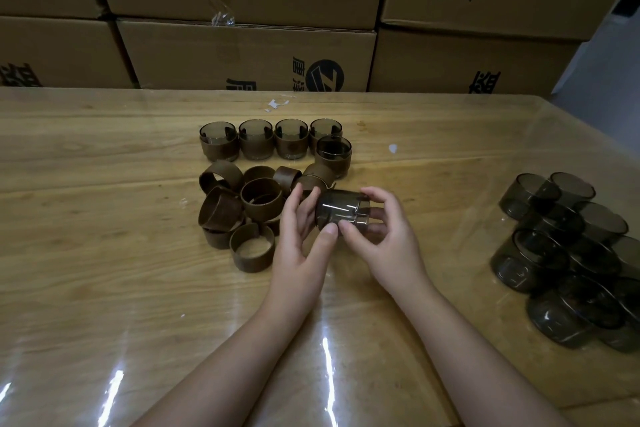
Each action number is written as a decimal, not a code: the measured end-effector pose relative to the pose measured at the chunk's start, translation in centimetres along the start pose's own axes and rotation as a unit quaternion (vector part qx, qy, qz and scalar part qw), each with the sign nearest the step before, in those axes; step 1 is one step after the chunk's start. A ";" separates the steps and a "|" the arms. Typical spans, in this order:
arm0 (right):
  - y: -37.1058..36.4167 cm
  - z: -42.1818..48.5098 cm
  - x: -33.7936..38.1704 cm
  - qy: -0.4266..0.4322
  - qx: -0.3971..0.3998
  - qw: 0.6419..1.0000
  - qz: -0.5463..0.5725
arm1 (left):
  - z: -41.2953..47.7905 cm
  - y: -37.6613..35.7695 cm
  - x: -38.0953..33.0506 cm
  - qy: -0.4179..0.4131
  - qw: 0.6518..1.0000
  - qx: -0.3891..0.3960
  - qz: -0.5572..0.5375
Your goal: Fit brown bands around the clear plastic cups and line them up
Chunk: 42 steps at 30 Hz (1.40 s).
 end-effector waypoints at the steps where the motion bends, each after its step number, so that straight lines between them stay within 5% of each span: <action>1: 0.1 0.1 -0.2 -0.005 -0.018 1.000 0.006 | 0.0 0.0 0.0 0.000 1.000 -0.001 0.000; 6: 0.4 0.3 -0.3 -0.035 -0.088 0.992 0.079 | 0.2 0.0 0.5 0.011 1.000 -0.002 0.006; 10: 0.2 0.3 0.6 -0.012 -0.069 0.991 0.111 | 0.4 0.0 0.6 0.021 1.000 0.002 0.008; 18: -0.3 0.1 1.3 0.037 0.017 0.998 0.056 | 0.2 0.3 0.3 0.013 1.000 -0.015 0.011; 23: -0.2 0.0 0.9 0.063 0.005 0.997 -0.035 | -0.1 -0.2 0.1 0.000 1.000 0.002 0.019; 29: -0.3 0.0 0.4 -0.001 -0.052 0.998 0.038 | 0.4 -0.1 0.6 0.016 1.000 0.005 0.015; 38: -2.3 -1.0 1.5 -0.033 0.066 0.995 0.071 | -0.3 0.0 -0.7 -0.017 0.997 0.002 0.073; 42: -2.5 -1.0 2.7 0.036 0.083 0.996 -0.015 | -0.1 0.4 -0.6 -0.011 0.999 -0.020 0.025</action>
Point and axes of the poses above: each hand's wrist, its own z-axis towards the middle knuckle, its own y-axis out of the back of the hand, x = y × z, the point moved 5 cm from there along z, towards the middle knuckle, and after that the axes turned 11 degrees about y, right-handed, at the moved point
